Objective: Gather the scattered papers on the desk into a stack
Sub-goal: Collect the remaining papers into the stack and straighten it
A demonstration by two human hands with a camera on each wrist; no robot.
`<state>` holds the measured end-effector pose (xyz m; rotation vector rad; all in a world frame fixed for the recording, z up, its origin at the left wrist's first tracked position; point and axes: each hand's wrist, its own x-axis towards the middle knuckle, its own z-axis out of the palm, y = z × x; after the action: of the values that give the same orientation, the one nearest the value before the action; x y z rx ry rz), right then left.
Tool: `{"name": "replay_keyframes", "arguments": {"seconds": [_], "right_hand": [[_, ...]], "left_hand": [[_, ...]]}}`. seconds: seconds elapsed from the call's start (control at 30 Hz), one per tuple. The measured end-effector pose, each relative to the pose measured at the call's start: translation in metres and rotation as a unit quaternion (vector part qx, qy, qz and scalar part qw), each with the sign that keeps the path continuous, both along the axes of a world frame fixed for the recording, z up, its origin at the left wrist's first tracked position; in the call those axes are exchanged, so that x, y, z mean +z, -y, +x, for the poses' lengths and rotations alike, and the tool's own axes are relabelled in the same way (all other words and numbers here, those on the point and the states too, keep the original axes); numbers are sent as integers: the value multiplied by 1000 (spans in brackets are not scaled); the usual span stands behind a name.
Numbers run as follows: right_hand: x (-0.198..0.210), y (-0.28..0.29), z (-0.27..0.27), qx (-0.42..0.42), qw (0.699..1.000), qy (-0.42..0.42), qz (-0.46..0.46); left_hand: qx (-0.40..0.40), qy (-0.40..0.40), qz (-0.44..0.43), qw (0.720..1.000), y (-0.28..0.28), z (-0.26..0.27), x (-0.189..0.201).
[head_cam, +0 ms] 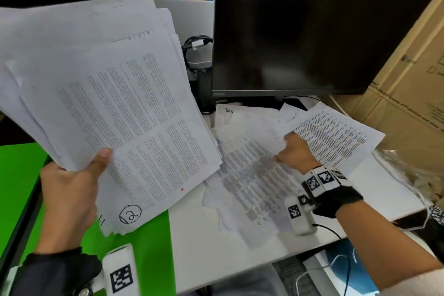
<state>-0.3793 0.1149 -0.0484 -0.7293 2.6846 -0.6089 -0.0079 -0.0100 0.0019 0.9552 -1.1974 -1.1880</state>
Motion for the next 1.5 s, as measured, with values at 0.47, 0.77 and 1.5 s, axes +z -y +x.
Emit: {"name": "replay_keyframes", "arguments": {"seconds": [0.47, 0.77, 1.5], "right_hand": [[-8, 6, -33, -90, 991, -8, 98], [-1, 8, -30, -123, 990, -19, 66], [28, -109, -78, -252, 963, 48, -88]], "left_hand": [[-35, -19, 26, 999, -2, -17, -10], [-61, -26, 37, 997, -9, -30, -14], [-131, -24, 61, 989, -19, -65, -20]]}}
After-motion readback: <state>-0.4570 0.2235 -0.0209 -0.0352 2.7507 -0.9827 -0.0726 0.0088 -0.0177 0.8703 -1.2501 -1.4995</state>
